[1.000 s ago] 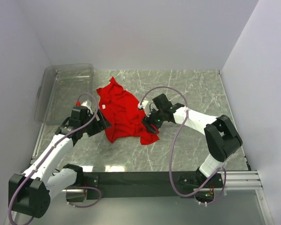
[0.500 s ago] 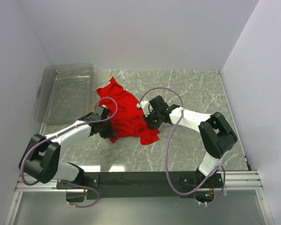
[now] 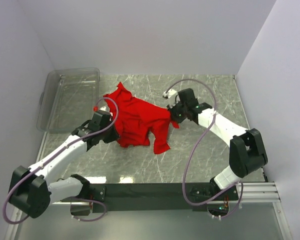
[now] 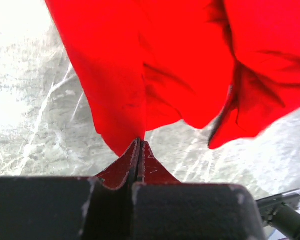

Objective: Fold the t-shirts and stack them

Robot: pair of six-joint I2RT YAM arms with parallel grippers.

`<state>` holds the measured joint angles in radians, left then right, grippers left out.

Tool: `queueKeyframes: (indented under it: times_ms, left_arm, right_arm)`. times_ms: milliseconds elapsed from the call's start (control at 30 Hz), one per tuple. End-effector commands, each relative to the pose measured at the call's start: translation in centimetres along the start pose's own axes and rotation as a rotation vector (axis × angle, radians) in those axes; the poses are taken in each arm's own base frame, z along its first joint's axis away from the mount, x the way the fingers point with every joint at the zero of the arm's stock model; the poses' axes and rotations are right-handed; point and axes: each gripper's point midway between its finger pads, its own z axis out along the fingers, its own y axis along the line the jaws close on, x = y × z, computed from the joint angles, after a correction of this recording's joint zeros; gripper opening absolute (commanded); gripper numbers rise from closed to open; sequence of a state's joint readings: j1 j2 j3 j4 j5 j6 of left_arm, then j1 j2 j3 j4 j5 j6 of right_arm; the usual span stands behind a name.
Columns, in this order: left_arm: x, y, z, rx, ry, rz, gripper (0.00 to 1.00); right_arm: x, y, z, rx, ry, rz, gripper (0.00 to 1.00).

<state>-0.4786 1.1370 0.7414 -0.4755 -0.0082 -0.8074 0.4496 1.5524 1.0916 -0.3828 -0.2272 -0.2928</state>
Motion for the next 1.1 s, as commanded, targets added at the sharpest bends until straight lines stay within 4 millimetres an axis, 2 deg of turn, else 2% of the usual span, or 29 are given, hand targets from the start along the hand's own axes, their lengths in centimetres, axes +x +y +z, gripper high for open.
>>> queueKeyframes:
  times_ms: [0,33,167,200,267,300,333,367,400,433,467,500,533,567,600,667,700,767,800,867,933,1000,1067]
  left_arm:
    - [-3.5,-2.3,-2.0,0.078,-0.119,-0.023,0.00]
    - [-5.0,-3.2,-2.6,0.117,-0.159,-0.035,0.00]
    - [-8.7,-4.4,-2.8,0.166,-0.222,-0.056,0.00]
    - [-9.7,-5.0,-2.9,0.180,-0.237,-0.056,0.00]
    - [-10.9,-5.3,-2.1,0.176,-0.241,-0.051,0.00]
    - [-11.9,-5.9,-2.4,0.187,-0.261,-0.046,0.00]
    - [-12.4,-5.8,-1.7,0.176,-0.262,-0.053,0.00]
    - [-13.3,-6.1,-1.7,0.180,-0.282,-0.058,0.00]
    - [-14.0,-6.5,-1.8,0.190,-0.299,-0.063,0.00]
    - [-14.6,-6.3,-1.5,0.181,-0.306,-0.081,0.00]
    - [-15.2,-6.6,-1.7,0.188,-0.322,-0.089,0.00]
    - [-15.8,-6.9,-2.0,0.196,-0.336,-0.093,0.00]
    - [-16.2,-7.0,-2.0,0.200,-0.343,-0.100,0.00]
    - [-16.4,-7.1,-2.0,0.209,-0.346,-0.105,0.00]
    - [-16.5,-7.6,-2.1,0.234,-0.342,-0.101,0.00]
    - [-16.2,-7.4,-1.6,0.233,-0.321,-0.106,0.00]
    - [-15.7,-7.2,-1.2,0.226,-0.301,-0.100,0.00]
    - [-14.9,-6.5,-0.7,0.199,-0.275,-0.078,0.01]
    - [-14.2,-5.8,-0.4,0.178,-0.255,-0.067,0.01]
    - [-12.8,-4.6,-0.8,0.142,-0.224,-0.037,0.18]
    - [-10.6,-3.5,-1.2,0.131,-0.170,-0.017,0.38]
    - [-8.6,-2.3,-0.9,0.114,-0.121,-0.021,0.45]
    - [-7.2,-2.2,-1.1,0.140,-0.090,-0.041,0.50]
  right_arm:
    - [-3.0,-5.1,-2.1,0.144,-0.079,-0.002,0.00]
    - [-3.8,-6.9,-2.3,0.190,-0.092,0.005,0.00]
    - [-5.5,-15.9,-3.6,0.429,-0.112,0.062,0.00]
    - [-6.7,-17.9,-3.3,0.476,-0.129,0.073,0.00]
    - [-6.8,-21.1,-3.9,0.577,-0.120,0.108,0.00]
    - [-6.3,-22.2,-2.6,0.605,-0.094,0.130,0.00]
    - [-7.4,-23.9,-3.7,0.685,-0.103,0.147,0.00]
    - [-7.6,-24.5,-3.5,0.705,-0.094,0.162,0.15]
    - [-6.7,-25.3,-2.9,0.723,-0.059,0.203,0.25]
    - [-7.8,-26.0,-3.9,0.745,-0.083,0.220,0.41]
    - [-8.3,-25.6,-3.9,0.703,-0.103,0.227,0.47]
    - [-8.3,-25.3,-4.9,0.680,-0.128,0.235,0.52]
    - [-8.4,-24.4,-5.3,0.644,-0.145,0.212,0.62]
    - [-9.4,-21.6,-4.5,0.479,-0.196,0.149,0.67]
    - [-8.1,-18.7,-5.2,0.371,-0.174,0.026,0.68]
    - [-6.8,-13.6,-5.0,0.152,-0.177,-0.124,0.70]
    - [-4.7,-9.4,-5.2,-0.028,-0.170,-0.250,0.70]
    - [-2.3,-6.2,-5.4,-0.170,-0.143,-0.341,0.70]
    - [-0.1,-4.5,-5.4,-0.244,-0.111,-0.370,0.70]
    - [1.5,-3.9,-5.1,-0.260,-0.075,-0.368,0.69]
    - [3.5,-4.4,-4.3,-0.219,-0.002,-0.320,0.68]
    - [5.1,-4.3,-3.3,-0.217,0.067,-0.273,0.67]
    - [6.2,-5.3,-2.8,-0.159,0.130,-0.240,0.65]
